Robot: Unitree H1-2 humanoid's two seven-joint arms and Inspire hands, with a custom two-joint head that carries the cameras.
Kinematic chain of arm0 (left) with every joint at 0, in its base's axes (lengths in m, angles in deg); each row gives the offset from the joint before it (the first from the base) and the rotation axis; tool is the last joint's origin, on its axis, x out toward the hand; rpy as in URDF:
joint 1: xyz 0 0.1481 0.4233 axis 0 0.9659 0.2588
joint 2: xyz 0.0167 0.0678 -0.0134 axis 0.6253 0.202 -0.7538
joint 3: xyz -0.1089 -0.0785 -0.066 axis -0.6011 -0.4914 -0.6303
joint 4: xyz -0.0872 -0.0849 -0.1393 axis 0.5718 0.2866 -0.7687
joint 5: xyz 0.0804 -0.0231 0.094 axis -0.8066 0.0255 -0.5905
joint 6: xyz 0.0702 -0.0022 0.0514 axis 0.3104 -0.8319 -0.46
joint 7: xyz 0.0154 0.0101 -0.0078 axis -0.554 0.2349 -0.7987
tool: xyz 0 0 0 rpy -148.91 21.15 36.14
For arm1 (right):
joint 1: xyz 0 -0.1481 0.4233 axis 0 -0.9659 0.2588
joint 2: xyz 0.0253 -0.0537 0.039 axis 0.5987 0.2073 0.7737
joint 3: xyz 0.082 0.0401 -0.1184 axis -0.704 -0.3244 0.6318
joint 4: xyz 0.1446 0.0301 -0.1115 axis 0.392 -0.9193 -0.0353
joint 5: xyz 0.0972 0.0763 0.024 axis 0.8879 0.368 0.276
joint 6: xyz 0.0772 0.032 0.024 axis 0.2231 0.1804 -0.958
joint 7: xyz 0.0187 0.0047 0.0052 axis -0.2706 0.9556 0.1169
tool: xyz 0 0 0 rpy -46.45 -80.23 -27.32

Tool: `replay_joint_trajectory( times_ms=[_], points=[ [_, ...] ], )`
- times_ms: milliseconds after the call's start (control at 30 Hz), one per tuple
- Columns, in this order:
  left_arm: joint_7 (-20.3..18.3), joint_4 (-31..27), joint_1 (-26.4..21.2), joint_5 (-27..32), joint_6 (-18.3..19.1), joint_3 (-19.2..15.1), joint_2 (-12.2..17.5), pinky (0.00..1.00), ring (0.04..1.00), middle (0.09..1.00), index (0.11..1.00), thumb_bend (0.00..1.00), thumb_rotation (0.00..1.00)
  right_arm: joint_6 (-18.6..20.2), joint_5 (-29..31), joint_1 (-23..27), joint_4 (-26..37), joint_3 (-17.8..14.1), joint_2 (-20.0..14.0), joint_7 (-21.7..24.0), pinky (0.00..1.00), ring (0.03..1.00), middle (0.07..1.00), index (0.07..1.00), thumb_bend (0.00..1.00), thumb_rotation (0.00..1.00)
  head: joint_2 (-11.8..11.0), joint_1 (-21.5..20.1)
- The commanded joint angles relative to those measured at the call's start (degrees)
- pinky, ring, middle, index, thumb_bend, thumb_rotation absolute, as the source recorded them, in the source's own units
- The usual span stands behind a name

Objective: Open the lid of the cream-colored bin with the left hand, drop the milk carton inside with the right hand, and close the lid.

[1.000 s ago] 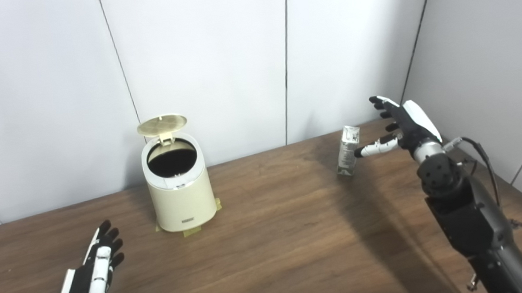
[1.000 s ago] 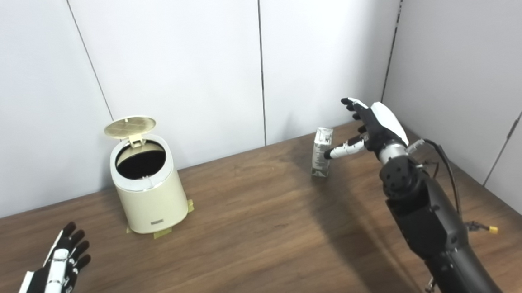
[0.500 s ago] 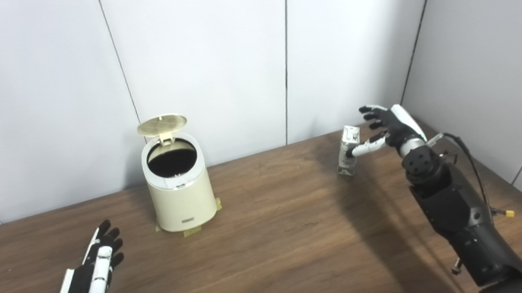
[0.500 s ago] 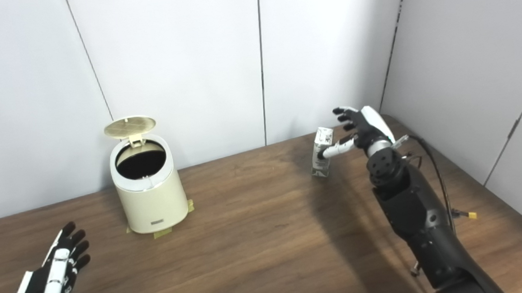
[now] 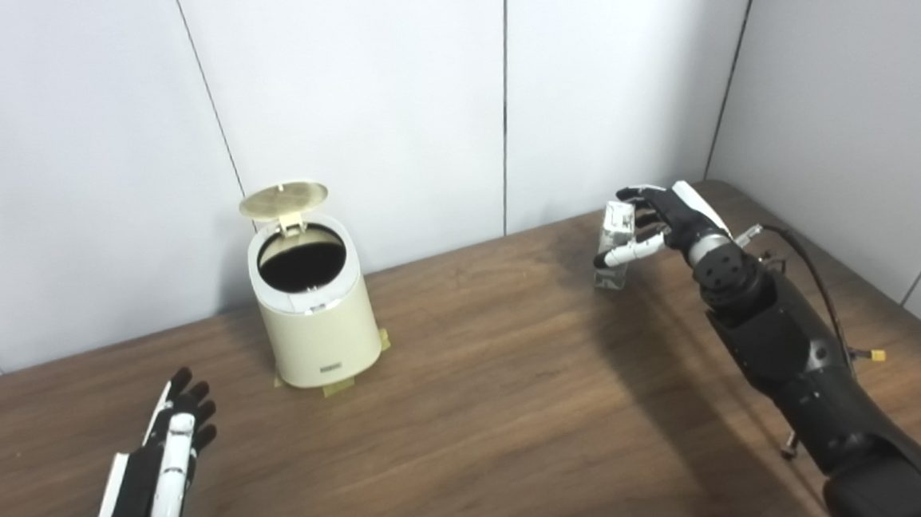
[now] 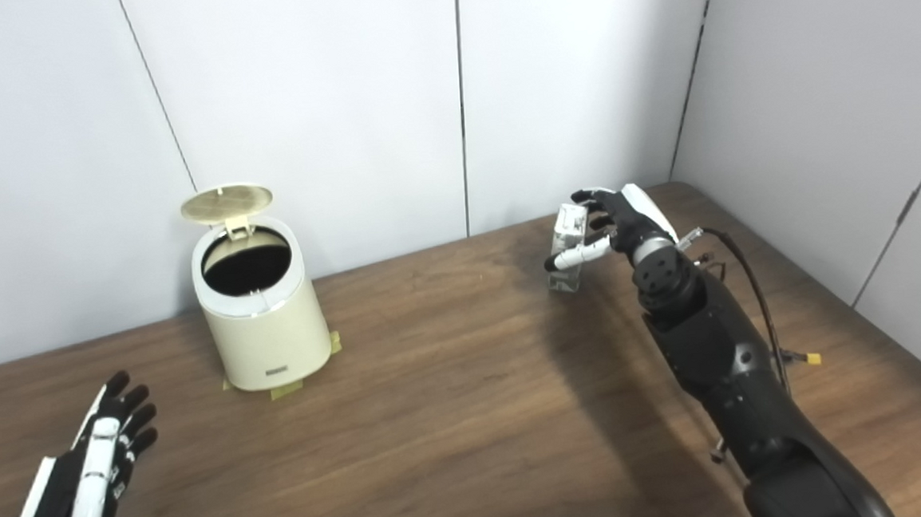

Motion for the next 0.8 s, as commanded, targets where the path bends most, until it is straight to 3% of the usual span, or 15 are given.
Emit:
replay_joint_trajectory(
  times_ms=[0,200,500,733,767],
  points=[
    [0.5,-2.1,-1.4,0.0,-1.1,-0.1,0.1,0.93,0.942,0.959,0.995,0.52,0.91,-2.1,0.3,3.0,1.2,-0.7,-1.3,-1.3,0.71,0.804,0.851,0.849,0.85,0.10,0.0,0.0],
    [0.6,-2.2,-1.4,-0.2,-0.7,-0.1,0.3,0.93,0.942,0.954,0.991,0.52,0.91,-2.8,0.3,2.8,0.6,-0.7,-1.6,-1.7,0.69,0.785,0.829,0.838,0.81,0.15,0.2,0.0],
    [0.3,-2.2,-1.2,0.3,-0.8,-0.2,0.4,0.94,0.946,0.957,0.994,0.52,0.92,-3.0,-1.1,1.9,1.4,-0.4,-2.1,-3.5,0.66,0.731,0.774,0.789,0.80,0.11,0.2,-0.2],
    [0.5,-2.9,-1.0,0.3,-0.4,-0.4,0.3,0.93,0.943,0.958,0.997,0.47,0.94,-8.9,-1.0,2.1,-2.8,-1.3,-1.3,-9.2,0.51,0.570,0.601,0.640,0.79,0.00,0.4,-0.2],
    [0.6,-3.0,-1.0,0.3,-0.6,-0.4,0.3,0.92,0.938,0.953,0.993,0.46,0.94,-9.7,-1.5,2.1,-3.3,-1.0,-1.3,-10.1,0.50,0.555,0.540,0.575,0.66,0.00,0.5,-0.2]
  ],
)
